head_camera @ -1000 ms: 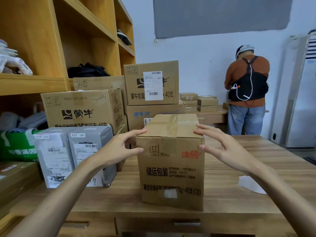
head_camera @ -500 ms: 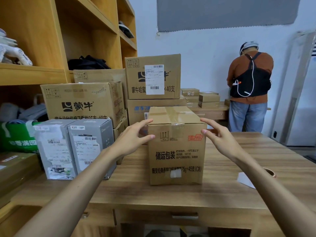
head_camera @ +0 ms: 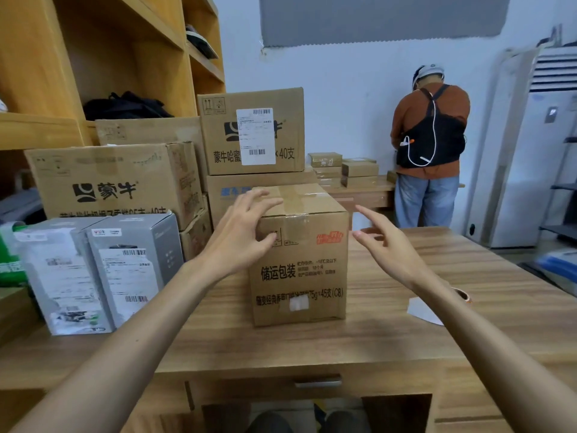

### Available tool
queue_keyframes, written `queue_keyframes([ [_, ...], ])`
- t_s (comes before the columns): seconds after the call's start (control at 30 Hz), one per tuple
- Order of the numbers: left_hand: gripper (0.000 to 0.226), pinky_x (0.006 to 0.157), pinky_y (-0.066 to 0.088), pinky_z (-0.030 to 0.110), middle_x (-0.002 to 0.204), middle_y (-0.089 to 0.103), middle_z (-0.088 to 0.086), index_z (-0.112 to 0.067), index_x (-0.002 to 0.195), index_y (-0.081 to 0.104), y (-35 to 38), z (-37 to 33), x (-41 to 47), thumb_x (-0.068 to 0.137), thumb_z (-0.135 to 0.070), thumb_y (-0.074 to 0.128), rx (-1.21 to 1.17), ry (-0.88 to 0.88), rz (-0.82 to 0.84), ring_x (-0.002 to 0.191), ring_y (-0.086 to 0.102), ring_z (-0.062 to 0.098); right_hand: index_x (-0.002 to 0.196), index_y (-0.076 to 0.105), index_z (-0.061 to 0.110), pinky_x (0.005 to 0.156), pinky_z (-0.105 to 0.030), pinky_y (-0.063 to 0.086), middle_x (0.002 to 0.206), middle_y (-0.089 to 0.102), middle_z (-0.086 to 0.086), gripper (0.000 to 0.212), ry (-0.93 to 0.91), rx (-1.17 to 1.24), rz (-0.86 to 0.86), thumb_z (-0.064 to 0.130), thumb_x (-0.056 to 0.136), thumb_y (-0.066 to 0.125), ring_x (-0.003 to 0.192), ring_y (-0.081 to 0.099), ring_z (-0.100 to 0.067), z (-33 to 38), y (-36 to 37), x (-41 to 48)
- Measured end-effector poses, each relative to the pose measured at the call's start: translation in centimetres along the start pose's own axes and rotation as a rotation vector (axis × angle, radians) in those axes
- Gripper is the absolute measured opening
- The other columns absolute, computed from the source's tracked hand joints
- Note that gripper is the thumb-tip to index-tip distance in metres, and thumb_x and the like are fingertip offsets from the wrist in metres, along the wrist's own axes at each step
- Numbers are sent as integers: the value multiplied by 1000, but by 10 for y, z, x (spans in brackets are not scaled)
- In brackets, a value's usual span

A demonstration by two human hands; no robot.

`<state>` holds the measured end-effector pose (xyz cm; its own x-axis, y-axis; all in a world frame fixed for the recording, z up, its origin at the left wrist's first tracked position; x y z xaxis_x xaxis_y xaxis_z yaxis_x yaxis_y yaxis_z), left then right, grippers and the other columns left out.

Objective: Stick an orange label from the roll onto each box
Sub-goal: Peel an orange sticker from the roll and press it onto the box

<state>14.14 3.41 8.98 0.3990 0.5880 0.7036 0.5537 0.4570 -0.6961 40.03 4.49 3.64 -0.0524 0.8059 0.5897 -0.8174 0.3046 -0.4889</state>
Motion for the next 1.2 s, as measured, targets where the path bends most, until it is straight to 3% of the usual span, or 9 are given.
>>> queue_keyframes([
  [0.23, 36, 109, 43, 36, 133, 61, 1, -14, 126, 63, 76, -111, 11, 91, -19, 65, -43, 323, -20, 128, 51, 17, 107, 69, 21, 72, -32, 42, 101, 56, 9, 22, 65, -439, -18, 30, 87, 72, 70, 55, -11, -64, -60, -38],
  [0.47, 35, 99, 48, 47, 129, 61, -2, -16, 125, 65, 219, -169, 12, 91, -7, 58, -245, 259, 328, 119, 56, 23, 96, 69, 25, 65, -29, 32, 103, 62, 6, 13, 235, -590, 83, 28, 83, 73, 73, 49, -11, -131, -96, -78],
  [0.57, 43, 101, 47, 38, 130, 61, 7, -9, 125, 66, 262, -189, 6, 85, 4, 58, -416, 174, 416, 117, 58, 27, 97, 73, 21, 60, -17, 34, 98, 65, 7, 15, 250, -553, 75, 21, 82, 75, 70, 54, -1, -144, -105, -90],
  [0.6, 47, 108, 40, 29, 134, 60, 10, -6, 128, 65, 272, -194, 4, 83, 7, 57, -454, 136, 441, 122, 55, 28, 97, 73, 19, 60, -9, 33, 95, 66, 8, 16, 249, -533, 78, 18, 81, 76, 67, 54, 5, -146, -106, -94],
  [0.67, 55, 102, 31, 13, 144, 54, 12, -4, 134, 60, 287, -201, 2, 81, 12, 55, -512, 76, 477, 127, 52, 28, 98, 73, 16, 63, -4, 35, 91, 65, 11, 19, 259, -498, 80, 11, 80, 76, 65, 52, 15, -154, -107, -101],
  [0.77, 57, 85, 41, 21, 147, 51, 9, -6, 135, 59, 304, -207, 2, 82, 13, 52, -583, 17, 496, 113, 59, 33, 99, 72, 18, 64, -14, 34, 93, 66, 11, 21, 300, -491, 90, 10, 79, 75, 68, 52, 2, -168, -107, -109],
  [0.9, 50, 85, 48, 31, 131, 55, 13, -8, 130, 62, 318, -205, 1, 83, 6, 58, -604, -1, 479, 110, 59, 31, 94, 69, 22, 71, -35, 48, 83, 64, 12, 16, 297, -467, 72, 15, 79, 72, 75, 58, -12, -173, -104, -112],
  [1.03, 46, 90, 48, 32, 117, 56, 11, -11, 126, 64, 319, -195, 3, 84, 5, 58, -640, -84, 463, 105, 59, 26, 92, 70, 14, 72, -36, 48, 85, 68, 4, 15, 283, -434, 40, 6, 80, 67, 75, 60, -17, -170, -99, -111],
  [1.2, 23, 79, 42, 29, 106, 54, 9, -14, 112, 66, 313, -190, 0, 89, -11, 68, -623, -78, 472, 86, 54, 18, 96, 69, 14, 75, -35, 49, 89, 69, 1, 23, 289, -404, 52, 1, 77, 66, 78, 63, -22, -168, -88, -112],
])
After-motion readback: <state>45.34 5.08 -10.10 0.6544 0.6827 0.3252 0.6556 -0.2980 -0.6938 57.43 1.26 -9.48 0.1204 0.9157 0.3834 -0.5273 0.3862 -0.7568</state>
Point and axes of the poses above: each hand's wrist, its own x-axis towards the middle knuckle, its own y-axis out of the palm, z = x × y, the point moved 10 cm from there along x, towards the middle knuckle
